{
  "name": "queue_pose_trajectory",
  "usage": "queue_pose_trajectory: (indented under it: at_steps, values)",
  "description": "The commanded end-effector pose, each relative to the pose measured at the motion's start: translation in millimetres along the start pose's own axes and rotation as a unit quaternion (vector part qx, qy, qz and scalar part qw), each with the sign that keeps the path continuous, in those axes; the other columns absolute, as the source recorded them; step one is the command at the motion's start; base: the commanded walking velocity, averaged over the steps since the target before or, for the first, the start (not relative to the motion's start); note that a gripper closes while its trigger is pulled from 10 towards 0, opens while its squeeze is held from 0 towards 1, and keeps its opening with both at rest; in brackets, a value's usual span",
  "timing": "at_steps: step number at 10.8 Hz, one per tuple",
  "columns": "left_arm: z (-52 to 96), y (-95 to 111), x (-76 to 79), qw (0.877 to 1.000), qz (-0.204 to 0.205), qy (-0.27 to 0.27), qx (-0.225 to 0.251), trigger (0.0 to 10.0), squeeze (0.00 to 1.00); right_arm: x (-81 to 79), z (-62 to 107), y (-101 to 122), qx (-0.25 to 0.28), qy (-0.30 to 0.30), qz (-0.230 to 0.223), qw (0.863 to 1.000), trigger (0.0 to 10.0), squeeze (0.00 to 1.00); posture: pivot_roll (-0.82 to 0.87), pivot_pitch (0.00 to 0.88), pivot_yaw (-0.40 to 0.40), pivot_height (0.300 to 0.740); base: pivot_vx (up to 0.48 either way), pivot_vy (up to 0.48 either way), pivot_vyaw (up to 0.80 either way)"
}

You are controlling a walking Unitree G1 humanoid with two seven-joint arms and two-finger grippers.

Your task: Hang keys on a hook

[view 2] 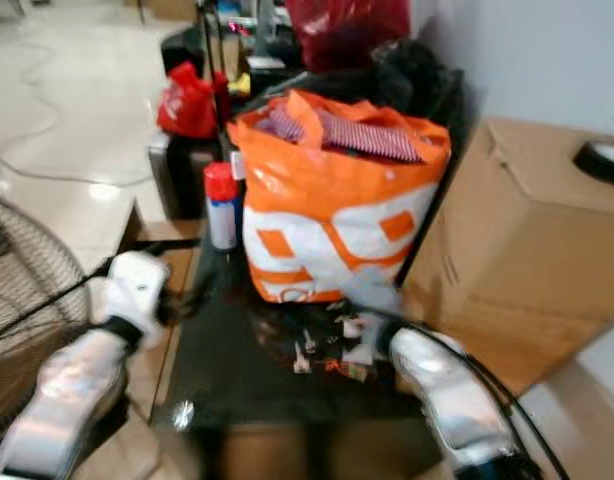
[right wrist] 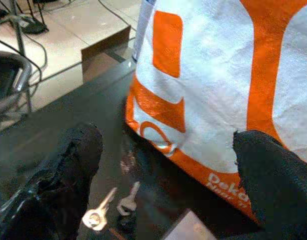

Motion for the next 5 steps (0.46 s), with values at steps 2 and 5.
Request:
queue_pose_trajectory:
  at_steps: [2, 5]
  values:
    - [0.5, -10.0, 24.5, 0.995, -0.015, -0.094, -0.025, 10.0, 0.00, -1.4, -1.5, -23.8, -0.056, 0.051, 0.052, 0.996, 10.0, 1.00, -0.03, 0.000, -0.048, 0.740, 0.000, 0.000, 0.00]
    - [14.3, -30.2, 31.1, 0.982, -0.055, -0.162, -0.076, 10.0, 0.00, -23.7, -16.2, -40.8, -0.085, 0.129, 0.094, 0.983, 10.0, 1.00, -0.03, 0.000, -0.061, 0.740, 0.000, 0.000, 0.00]
Point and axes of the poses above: a point about 5 cm out from each wrist's last joint towards the gripper, its own z axis pointing back from the gripper into the wrist, its own y axis along the axis of the wrist's last joint, x = y × z, the point moved 3 cm from there along -z, pointing out of the wrist towards the gripper, and after that the axes turned 8 degrees about z, right-handed, at the moved point
